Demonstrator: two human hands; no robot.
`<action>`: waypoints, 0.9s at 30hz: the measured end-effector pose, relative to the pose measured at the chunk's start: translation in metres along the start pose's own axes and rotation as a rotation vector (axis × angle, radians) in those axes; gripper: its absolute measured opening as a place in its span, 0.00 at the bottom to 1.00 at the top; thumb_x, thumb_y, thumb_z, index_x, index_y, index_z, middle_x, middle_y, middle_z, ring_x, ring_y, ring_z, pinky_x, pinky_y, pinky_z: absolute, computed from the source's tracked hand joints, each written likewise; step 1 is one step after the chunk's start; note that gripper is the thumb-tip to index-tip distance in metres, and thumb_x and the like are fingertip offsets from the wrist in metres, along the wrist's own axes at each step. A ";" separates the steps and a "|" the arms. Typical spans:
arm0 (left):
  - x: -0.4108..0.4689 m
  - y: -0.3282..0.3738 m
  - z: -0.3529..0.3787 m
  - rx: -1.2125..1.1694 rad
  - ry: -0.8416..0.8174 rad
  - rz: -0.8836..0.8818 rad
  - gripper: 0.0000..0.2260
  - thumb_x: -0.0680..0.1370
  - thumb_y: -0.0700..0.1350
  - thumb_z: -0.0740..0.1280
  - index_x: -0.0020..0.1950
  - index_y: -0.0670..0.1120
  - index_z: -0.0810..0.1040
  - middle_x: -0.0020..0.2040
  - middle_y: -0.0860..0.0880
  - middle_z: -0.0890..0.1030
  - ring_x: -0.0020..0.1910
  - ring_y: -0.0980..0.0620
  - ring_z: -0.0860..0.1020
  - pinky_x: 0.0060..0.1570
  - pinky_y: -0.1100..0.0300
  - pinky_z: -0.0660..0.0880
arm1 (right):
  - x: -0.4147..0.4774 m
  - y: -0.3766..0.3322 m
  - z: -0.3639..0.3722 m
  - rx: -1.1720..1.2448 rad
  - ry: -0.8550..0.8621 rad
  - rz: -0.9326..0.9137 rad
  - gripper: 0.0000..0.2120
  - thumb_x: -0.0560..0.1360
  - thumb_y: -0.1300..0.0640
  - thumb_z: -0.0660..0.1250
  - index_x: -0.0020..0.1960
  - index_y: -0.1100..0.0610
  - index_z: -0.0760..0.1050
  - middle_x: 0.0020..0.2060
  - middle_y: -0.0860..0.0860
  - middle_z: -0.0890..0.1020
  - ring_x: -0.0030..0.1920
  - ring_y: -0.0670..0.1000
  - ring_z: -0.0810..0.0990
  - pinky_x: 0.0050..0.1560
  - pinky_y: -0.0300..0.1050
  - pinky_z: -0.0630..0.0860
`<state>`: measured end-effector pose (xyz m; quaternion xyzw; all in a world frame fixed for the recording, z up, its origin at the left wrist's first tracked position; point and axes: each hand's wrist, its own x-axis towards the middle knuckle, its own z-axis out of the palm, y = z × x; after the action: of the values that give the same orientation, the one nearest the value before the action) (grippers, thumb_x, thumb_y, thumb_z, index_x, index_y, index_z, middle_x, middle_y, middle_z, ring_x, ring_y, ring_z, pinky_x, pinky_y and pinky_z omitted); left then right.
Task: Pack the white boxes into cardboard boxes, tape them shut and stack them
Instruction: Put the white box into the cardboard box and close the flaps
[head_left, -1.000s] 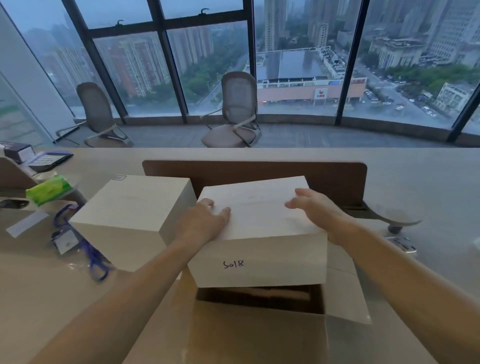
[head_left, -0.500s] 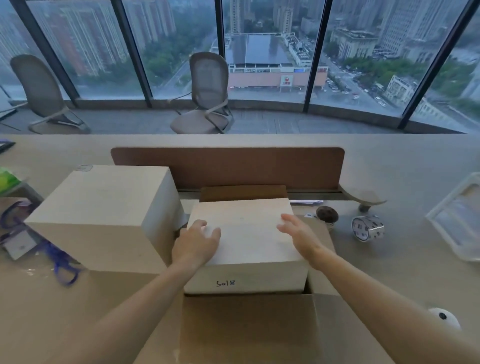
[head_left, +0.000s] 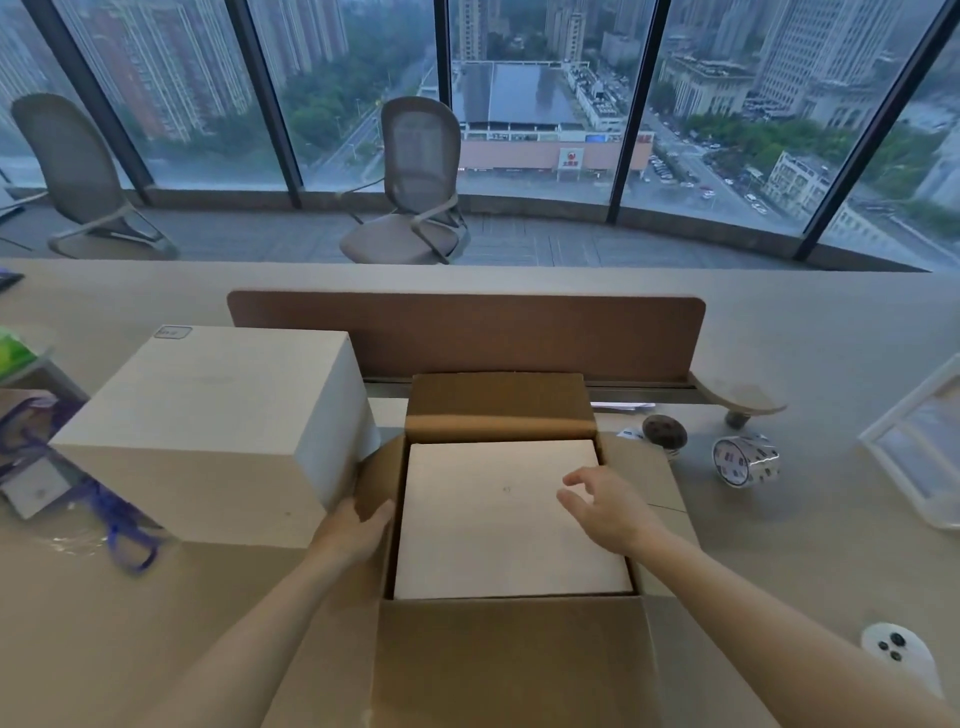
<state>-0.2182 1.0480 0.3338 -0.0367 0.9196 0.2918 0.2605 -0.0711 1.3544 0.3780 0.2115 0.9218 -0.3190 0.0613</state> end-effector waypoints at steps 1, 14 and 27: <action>0.004 -0.006 0.002 -0.068 -0.030 -0.072 0.37 0.80 0.65 0.61 0.79 0.41 0.60 0.77 0.42 0.65 0.75 0.41 0.66 0.71 0.48 0.66 | 0.000 -0.002 0.002 -0.006 -0.026 -0.002 0.20 0.81 0.44 0.61 0.68 0.52 0.73 0.67 0.49 0.75 0.65 0.50 0.74 0.63 0.45 0.72; 0.016 -0.035 -0.011 -0.297 0.063 -0.098 0.27 0.78 0.59 0.69 0.68 0.40 0.77 0.66 0.40 0.79 0.64 0.39 0.76 0.65 0.48 0.73 | -0.002 -0.013 0.003 -0.191 -0.205 -0.013 0.18 0.81 0.44 0.60 0.67 0.49 0.73 0.67 0.49 0.74 0.60 0.49 0.77 0.59 0.43 0.74; -0.004 -0.016 -0.005 -0.410 0.016 -0.034 0.27 0.76 0.57 0.72 0.68 0.40 0.77 0.65 0.42 0.79 0.65 0.41 0.76 0.67 0.48 0.72 | -0.005 -0.014 0.008 -0.247 -0.222 -0.011 0.19 0.80 0.44 0.62 0.68 0.50 0.72 0.67 0.49 0.74 0.61 0.49 0.76 0.63 0.44 0.74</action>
<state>-0.2134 1.0316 0.3313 -0.1070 0.8423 0.4680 0.2451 -0.0727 1.3375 0.3813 0.1610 0.9427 -0.2250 0.1865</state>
